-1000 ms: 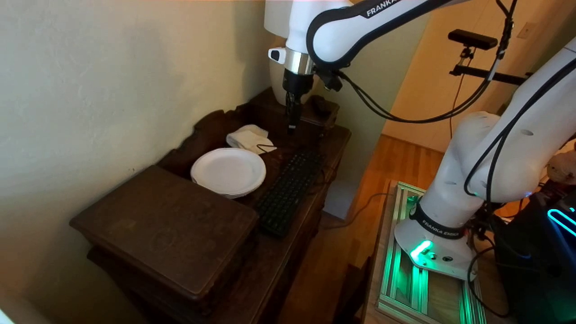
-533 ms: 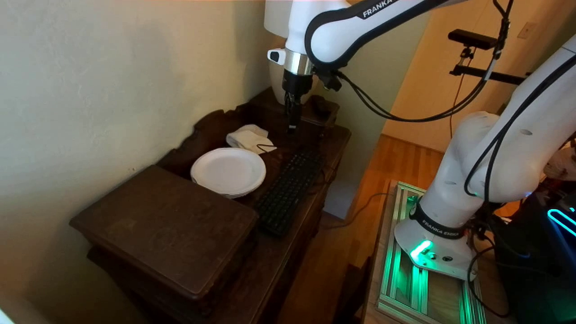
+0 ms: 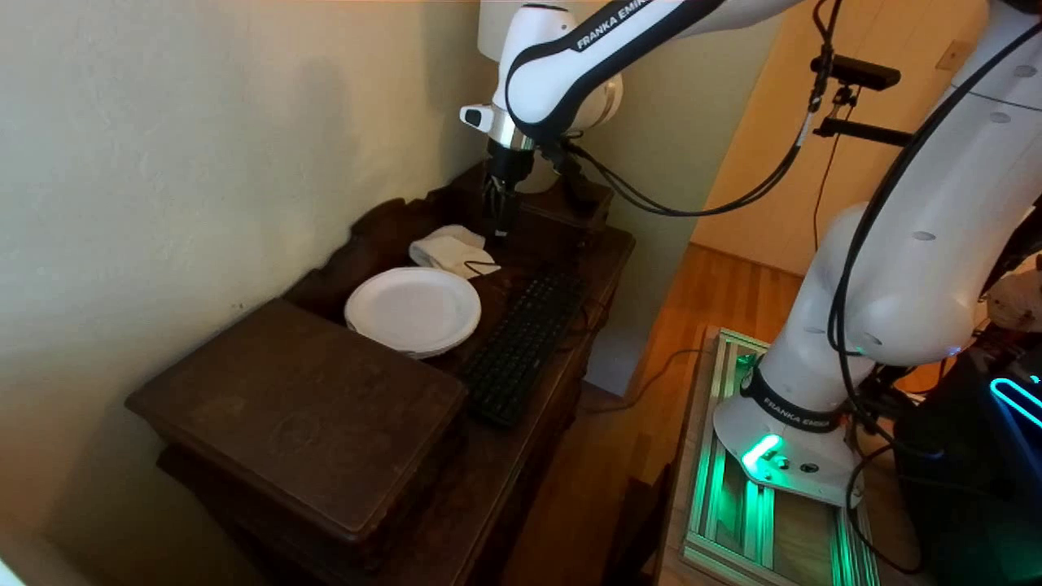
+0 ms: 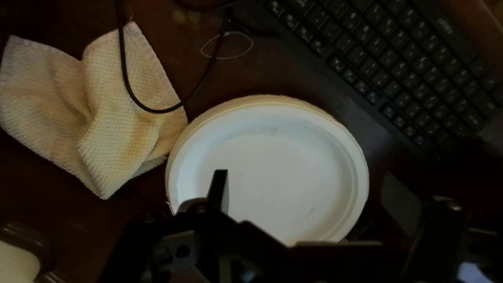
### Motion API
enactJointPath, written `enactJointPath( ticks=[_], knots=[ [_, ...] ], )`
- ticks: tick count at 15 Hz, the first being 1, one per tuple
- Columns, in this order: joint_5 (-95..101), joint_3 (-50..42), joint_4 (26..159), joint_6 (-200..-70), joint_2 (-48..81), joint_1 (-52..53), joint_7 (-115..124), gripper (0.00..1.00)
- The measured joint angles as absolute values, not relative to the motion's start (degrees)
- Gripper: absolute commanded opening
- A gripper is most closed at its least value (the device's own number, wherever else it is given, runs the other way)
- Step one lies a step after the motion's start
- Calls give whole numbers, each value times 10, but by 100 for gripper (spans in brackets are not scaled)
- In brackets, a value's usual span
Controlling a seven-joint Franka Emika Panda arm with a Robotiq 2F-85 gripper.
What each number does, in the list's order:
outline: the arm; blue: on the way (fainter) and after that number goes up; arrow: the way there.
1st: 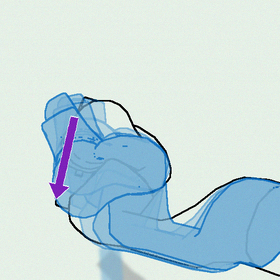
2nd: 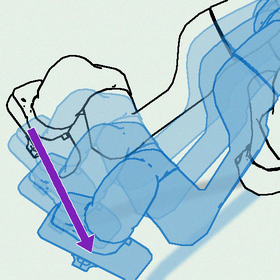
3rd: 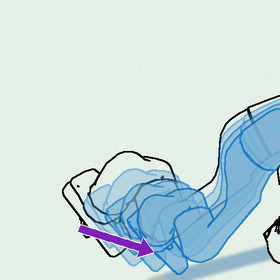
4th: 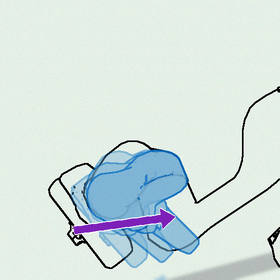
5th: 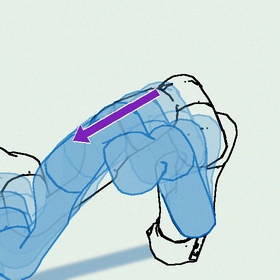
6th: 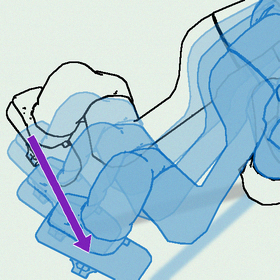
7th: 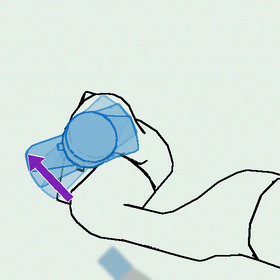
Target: Push the white plates to the right.
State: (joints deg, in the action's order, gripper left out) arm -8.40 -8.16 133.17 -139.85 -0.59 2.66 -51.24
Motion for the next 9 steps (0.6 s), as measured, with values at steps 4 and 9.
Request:
enactJointPath(
  ticks=[4,9],
  knots=[
    [-105,-53,1276,-1405,78,13,-545,75],
    [-105,-12,1220,-1441,173,-11,-544,44]
  ],
)
